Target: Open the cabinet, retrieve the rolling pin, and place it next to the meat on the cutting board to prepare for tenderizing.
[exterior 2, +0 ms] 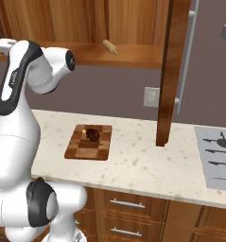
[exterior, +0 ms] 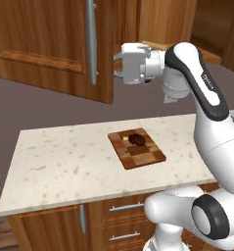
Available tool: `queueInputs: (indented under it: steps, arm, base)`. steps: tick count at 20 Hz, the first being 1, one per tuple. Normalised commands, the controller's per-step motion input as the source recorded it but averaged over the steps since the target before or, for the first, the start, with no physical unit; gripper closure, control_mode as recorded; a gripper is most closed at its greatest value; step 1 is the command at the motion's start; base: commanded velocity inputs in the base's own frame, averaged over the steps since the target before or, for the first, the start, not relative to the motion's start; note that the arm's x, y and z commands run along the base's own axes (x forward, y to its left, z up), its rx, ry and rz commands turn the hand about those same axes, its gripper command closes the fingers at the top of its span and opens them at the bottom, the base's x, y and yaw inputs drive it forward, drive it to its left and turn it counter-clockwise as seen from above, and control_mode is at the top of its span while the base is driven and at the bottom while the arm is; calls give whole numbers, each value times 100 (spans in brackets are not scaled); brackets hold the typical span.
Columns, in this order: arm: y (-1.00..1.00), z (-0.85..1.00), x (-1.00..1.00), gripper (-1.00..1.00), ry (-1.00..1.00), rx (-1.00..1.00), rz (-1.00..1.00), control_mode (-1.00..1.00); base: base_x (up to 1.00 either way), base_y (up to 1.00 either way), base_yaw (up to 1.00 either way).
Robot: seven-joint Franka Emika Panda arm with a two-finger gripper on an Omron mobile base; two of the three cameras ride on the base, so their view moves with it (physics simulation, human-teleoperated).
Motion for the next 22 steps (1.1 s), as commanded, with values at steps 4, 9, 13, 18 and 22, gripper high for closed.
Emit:
queueInputs:
  steps: [4,9,13,18,22]
  arm:
    - [24,0,14,-100,5,0,12,-100]
    - [36,0,-19,-100,0,0,10,-100]
    - [46,0,-50,-100,0,0,8,-100]
    - [53,0,-59,-100,0,0,6,-100]
    - [61,-3,-54,-100,0,-1,7,-100]
  base:
    - [0,0,0]
    - [0,0,0]
    - [0,0,0]
    - [0,0,0]
    - [0,0,0]
